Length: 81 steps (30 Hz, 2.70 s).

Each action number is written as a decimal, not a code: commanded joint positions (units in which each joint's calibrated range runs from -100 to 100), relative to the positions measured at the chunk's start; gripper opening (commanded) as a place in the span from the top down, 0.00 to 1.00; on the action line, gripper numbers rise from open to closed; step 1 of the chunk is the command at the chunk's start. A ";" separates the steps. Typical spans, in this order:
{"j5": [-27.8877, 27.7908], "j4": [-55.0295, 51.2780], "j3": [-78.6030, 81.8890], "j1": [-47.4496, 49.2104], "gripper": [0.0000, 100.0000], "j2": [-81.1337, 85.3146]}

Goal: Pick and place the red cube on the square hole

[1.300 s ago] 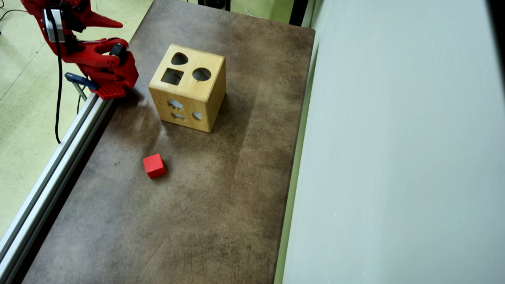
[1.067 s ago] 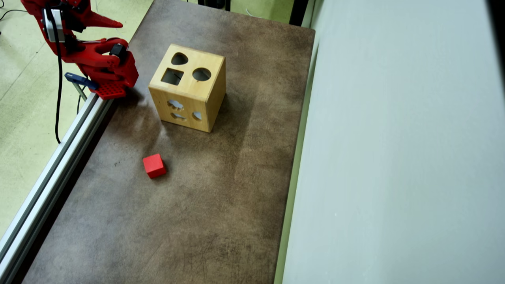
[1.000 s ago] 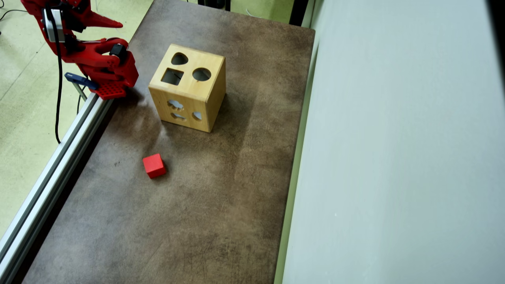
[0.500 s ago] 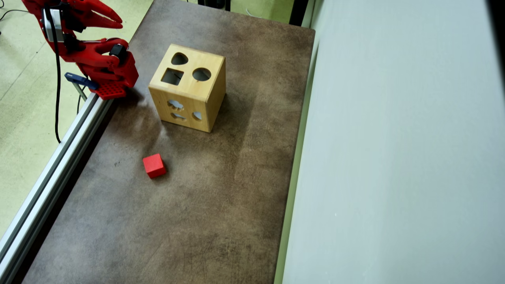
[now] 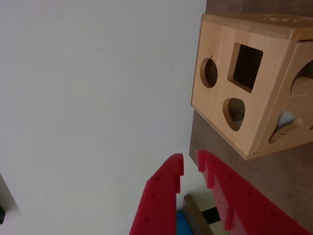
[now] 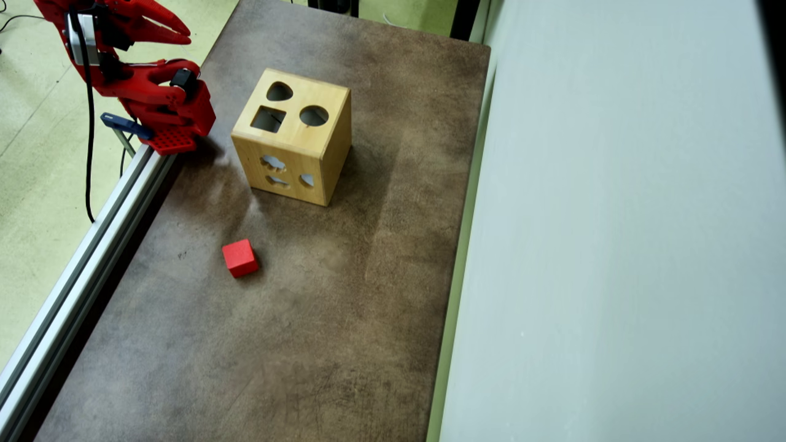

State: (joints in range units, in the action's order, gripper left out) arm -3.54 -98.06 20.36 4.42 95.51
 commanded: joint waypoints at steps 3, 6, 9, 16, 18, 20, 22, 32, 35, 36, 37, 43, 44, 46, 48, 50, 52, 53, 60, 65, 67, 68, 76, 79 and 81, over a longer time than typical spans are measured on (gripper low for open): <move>-0.05 0.07 -0.24 0.11 0.95 -0.26; -0.29 0.07 -1.22 -0.04 0.95 -2.98; -0.10 0.07 -8.38 -0.48 0.95 -11.98; -0.44 0.07 -38.07 -0.78 0.95 -37.80; -0.49 0.07 -42.45 -1.23 0.95 -43.75; -0.49 0.07 -44.60 -4.12 0.95 -48.25; -0.54 0.07 -44.69 -8.88 0.95 -51.39; -14.75 0.15 -44.60 -23.51 0.95 -68.20; -21.25 0.15 -44.33 -24.70 0.95 -71.86; -23.30 0.15 -43.97 -25.00 0.95 -72.71; -25.40 0.15 -43.44 -25.22 0.95 -73.30; -33.65 0.15 -35.39 -28.49 0.95 -73.73; -34.38 0.15 -33.60 -29.53 0.95 -73.73; -35.46 0.15 -30.65 -31.83 0.95 -73.81; -36.29 0.15 -28.05 -33.77 0.95 -73.89; -37.17 0.15 -25.55 -34.88 0.95 -73.98; -38.34 0.15 -23.76 -35.47 0.95 -75.17; -38.97 0.15 -23.31 -35.55 0.95 -76.36; -40.29 0.88 -24.21 -36.66 0.94 -87.14; -40.29 10.93 -23.40 -39.04 0.94 -92.41; -40.34 15.51 -23.31 -39.93 0.94 -94.28; -40.34 17.28 -23.31 -40.30 0.94 -95.04; -40.29 20.66 -23.22 -40.97 0.94 -97.08; -40.29 20.58 -23.22 -40.97 0.94 -96.99; -40.00 20.58 -23.22 -40.97 0.95 -96.99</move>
State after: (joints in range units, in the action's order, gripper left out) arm -43.59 -78.05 -2.57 -36.40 -2.20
